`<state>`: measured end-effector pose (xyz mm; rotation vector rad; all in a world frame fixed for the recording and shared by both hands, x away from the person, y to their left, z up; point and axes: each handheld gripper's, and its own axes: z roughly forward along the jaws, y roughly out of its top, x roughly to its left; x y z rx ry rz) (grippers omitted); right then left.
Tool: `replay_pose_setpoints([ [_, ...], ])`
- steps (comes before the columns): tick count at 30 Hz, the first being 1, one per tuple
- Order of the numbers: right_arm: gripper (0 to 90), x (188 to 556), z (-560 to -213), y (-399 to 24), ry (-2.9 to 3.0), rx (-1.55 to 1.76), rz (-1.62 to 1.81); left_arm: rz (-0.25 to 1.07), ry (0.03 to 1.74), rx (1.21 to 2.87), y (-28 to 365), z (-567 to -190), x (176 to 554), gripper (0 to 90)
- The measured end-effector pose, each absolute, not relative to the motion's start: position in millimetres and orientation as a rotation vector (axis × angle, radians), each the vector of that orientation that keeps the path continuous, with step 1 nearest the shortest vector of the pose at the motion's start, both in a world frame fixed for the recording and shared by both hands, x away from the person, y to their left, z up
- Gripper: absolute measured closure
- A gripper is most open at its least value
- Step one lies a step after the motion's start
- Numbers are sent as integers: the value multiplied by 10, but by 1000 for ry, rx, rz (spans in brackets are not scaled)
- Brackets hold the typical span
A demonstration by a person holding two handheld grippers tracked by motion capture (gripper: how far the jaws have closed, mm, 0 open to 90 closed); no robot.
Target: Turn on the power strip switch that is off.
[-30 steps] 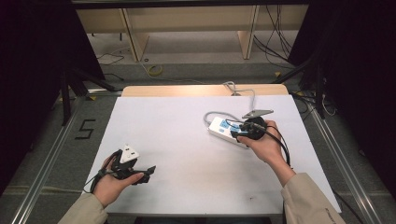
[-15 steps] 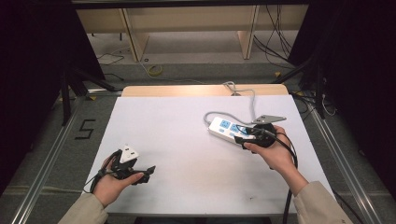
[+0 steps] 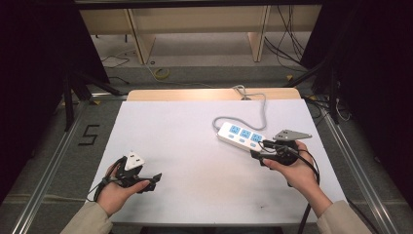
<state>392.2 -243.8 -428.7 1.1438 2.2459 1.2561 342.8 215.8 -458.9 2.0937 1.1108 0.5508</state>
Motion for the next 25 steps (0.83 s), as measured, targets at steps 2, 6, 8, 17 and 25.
replay_pose_setpoints([
  [2, 338, 3874, -4298, -2476, 2239, 1147, 1260, 551, 1111, 2094, 2157, -4589, 3427, 167],
  [6, 335, 3779, -4319, -2564, 2234, 1147, 1267, 552, 1112, 2095, 2158, -4589, 3427, 167],
  [8, 334, 3740, -4328, -2608, 2232, 1143, 1265, 552, 1112, 2094, 2158, -4589, 3427, 167],
  [17, 327, 3587, -4380, -2716, 2224, 1148, 1265, 556, 1106, 2093, 2154, -4584, 3427, 167],
  [25, 319, 3556, -4399, -2727, 2212, 1145, 1283, 552, 1101, 2092, 2142, -4574, 3427, 167],
])
